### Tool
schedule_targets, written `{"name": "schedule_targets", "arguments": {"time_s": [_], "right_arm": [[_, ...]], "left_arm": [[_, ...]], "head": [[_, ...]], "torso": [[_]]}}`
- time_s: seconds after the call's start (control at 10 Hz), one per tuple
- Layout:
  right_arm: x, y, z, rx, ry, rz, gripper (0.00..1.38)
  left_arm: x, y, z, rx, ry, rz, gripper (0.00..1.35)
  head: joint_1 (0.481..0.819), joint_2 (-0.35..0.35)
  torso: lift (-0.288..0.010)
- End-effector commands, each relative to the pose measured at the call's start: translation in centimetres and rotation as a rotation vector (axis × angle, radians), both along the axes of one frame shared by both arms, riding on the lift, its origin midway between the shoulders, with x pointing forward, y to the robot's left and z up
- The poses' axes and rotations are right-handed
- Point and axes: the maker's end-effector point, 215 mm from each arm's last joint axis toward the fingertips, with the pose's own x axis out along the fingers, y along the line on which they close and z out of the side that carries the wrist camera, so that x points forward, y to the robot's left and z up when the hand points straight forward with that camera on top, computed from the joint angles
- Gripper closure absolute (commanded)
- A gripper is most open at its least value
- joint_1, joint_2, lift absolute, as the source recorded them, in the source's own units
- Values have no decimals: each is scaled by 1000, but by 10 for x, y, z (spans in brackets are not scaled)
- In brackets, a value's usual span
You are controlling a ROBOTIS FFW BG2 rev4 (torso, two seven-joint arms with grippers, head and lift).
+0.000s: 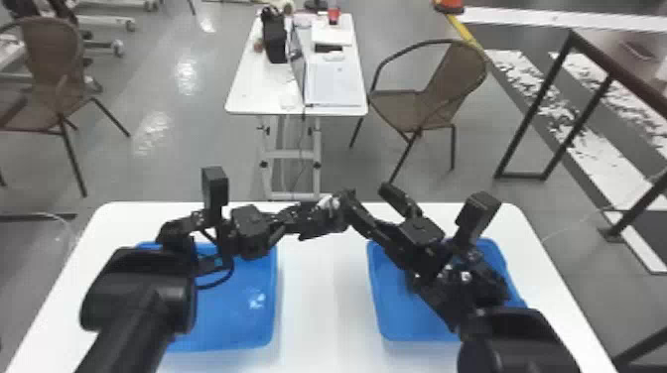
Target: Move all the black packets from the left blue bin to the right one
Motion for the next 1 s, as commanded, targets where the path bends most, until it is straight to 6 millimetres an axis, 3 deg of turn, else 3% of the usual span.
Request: {"name": "schedule_targets", "arguments": {"time_s": [0.0,0.5,0.6,0.7,0.8,0.9], "right_arm": [[-1,14,-1,1,5,28,202],[5,34,-13,-16,31,73,220],[8,34,-15,-27,33,74,432],[10,34,-22,-32,58,76,877],[11,32,-24,-34,63,63,1165],[11,29,-26,-27,65,38,1283]], "left_arm": [[2,-9,6,-9,-8,-9,1211],[0,-28,18,-24,-19,-45,1211],[-2,-31,17,-25,-17,-53,1211],[-3,-33,17,-30,-15,-56,1211],[-4,-33,17,-30,-15,-57,1211],[-4,-33,17,-30,-15,-57,1211]], "head": [[695,-71],[695,-61],[695,-61],[695,-61],[695,-64],[695,-67]], "torso": [[0],[0],[0],[0],[0],[0]]}}
